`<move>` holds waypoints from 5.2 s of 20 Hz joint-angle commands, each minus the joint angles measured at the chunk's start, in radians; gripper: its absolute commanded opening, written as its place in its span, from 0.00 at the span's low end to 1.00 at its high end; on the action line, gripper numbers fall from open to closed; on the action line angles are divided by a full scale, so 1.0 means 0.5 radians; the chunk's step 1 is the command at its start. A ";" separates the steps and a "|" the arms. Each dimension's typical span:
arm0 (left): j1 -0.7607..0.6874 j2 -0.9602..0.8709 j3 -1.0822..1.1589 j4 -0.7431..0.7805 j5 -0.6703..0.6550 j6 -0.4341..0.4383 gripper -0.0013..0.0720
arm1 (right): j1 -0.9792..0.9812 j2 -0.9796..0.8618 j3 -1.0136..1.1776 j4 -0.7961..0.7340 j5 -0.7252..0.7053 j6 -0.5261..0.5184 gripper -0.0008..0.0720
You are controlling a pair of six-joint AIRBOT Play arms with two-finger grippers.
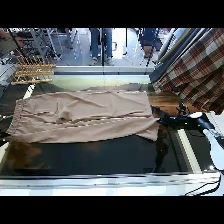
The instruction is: Fold the clothes and pants, and hang the long-sleeved shirts on hangers.
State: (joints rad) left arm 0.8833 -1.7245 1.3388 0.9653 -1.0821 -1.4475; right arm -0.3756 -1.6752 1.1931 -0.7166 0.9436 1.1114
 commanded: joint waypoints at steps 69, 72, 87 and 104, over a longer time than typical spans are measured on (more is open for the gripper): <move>-0.143 -0.186 0.662 -1.299 -0.258 -0.008 0.04 | 0.053 -0.080 0.799 -0.382 0.590 0.171 0.03; -0.080 -0.188 0.843 -1.408 -0.304 -0.029 0.04 | 0.052 -0.081 1.690 -0.372 0.534 0.358 0.03; -0.044 -0.254 0.444 1.382 -1.150 0.362 0.04 | -0.040 0.554 -0.776 -1.020 0.838 0.101 0.03; -0.155 -0.175 1.105 1.360 -0.996 -0.337 0.97 | 0.005 -0.347 0.449 0.217 -0.069 0.230 0.60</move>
State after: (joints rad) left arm 0.8257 -1.8343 1.8172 1.6905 -1.6264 -1.5459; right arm -0.3862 -1.6684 1.2583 -0.7498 0.9401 1.2221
